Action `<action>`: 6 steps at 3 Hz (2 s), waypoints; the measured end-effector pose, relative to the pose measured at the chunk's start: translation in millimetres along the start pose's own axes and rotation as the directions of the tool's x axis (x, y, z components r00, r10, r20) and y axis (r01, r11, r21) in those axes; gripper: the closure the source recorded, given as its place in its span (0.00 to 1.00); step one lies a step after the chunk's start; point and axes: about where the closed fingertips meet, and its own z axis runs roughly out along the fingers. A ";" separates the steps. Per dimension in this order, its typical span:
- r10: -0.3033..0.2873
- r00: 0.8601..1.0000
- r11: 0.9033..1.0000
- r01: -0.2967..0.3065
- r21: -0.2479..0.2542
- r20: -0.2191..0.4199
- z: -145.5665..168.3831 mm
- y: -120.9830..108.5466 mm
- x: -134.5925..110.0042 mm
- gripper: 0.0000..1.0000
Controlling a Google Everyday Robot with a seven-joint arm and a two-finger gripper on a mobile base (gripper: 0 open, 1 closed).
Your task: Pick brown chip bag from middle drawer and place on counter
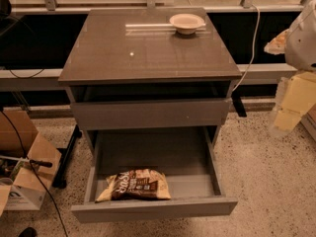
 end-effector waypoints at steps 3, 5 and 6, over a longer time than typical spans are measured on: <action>0.032 0.986 0.999 -0.033 0.005 0.162 57.3 -1.3 -20.6 0.00; 0.108 0.951 0.991 -0.125 0.041 0.290 98.7 -21.0 -27.6 0.00; 0.145 0.954 0.987 -0.159 0.032 0.262 110.1 -15.3 -28.0 0.00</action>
Offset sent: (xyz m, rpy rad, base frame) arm 0.0267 0.0383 -0.0634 0.1919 -0.0385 0.0263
